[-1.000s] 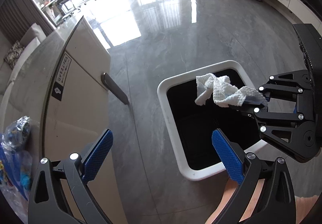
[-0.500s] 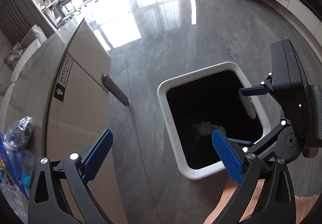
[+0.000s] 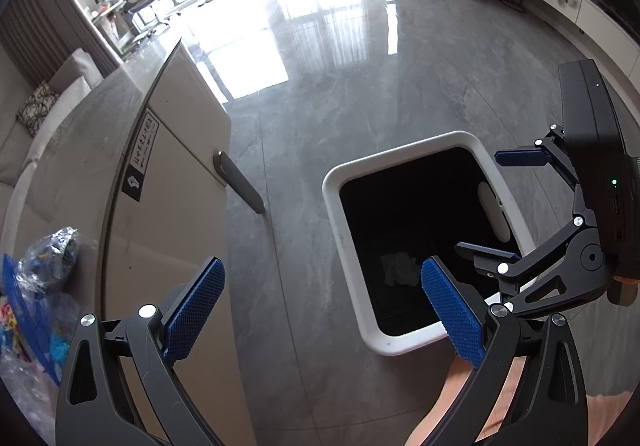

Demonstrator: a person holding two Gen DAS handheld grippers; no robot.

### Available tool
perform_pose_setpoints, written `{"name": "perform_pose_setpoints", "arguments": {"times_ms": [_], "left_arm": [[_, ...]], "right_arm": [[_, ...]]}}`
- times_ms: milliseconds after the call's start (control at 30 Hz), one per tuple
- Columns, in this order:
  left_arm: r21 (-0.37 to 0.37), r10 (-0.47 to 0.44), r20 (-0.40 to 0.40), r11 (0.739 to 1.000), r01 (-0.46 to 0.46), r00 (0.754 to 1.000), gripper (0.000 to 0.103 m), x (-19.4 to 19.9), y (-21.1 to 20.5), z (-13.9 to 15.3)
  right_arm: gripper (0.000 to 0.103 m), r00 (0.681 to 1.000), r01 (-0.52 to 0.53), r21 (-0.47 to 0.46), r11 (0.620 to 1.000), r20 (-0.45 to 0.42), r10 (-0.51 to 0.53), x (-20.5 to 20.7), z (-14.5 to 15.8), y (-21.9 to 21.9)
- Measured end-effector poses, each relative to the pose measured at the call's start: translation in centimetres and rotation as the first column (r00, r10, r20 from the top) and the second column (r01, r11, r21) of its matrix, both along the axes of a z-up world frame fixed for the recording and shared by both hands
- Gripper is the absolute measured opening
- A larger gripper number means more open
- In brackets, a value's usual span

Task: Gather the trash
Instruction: 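Open both grippers to drop the tape roll and towel into the bin, then move both tools back to the coffee table trash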

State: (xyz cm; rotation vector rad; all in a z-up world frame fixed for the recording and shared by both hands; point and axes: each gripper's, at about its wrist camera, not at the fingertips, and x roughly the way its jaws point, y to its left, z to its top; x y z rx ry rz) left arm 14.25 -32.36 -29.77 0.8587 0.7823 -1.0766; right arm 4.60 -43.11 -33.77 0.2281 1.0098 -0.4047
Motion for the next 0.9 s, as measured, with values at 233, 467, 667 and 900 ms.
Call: {"name": "perform_pose_setpoints", "arguments": {"times_ms": [233,467,667,900], "left_arm": [[-0.055,0.075,-0.011,0.996,-0.075,0.997,0.097,1.2,1.7,2.0],[-0.175,0.167,-0.007,0.97,-0.166,0.986,0.098,3.0,5.4,5.8],[-0.285,0.324,0.055,0.912,-0.296,0.944,0.098,5.8,10.5,8.4],[-0.403,0.541,0.092,0.788,-0.466,0.836,0.098,9.7,18.1,11.1]], "right_arm": [[0.099,0.998,-0.009,-0.078,0.997,0.057,0.014,0.0,3.3,1.0],[0.099,0.992,-0.048,-0.138,0.989,0.112,0.064,0.9,7.0,3.0],[0.099,0.975,-0.104,-0.19,0.976,0.174,0.138,2.9,10.6,5.9],[0.099,0.929,-0.202,-0.246,0.948,0.258,0.265,6.7,14.2,10.6]]}}
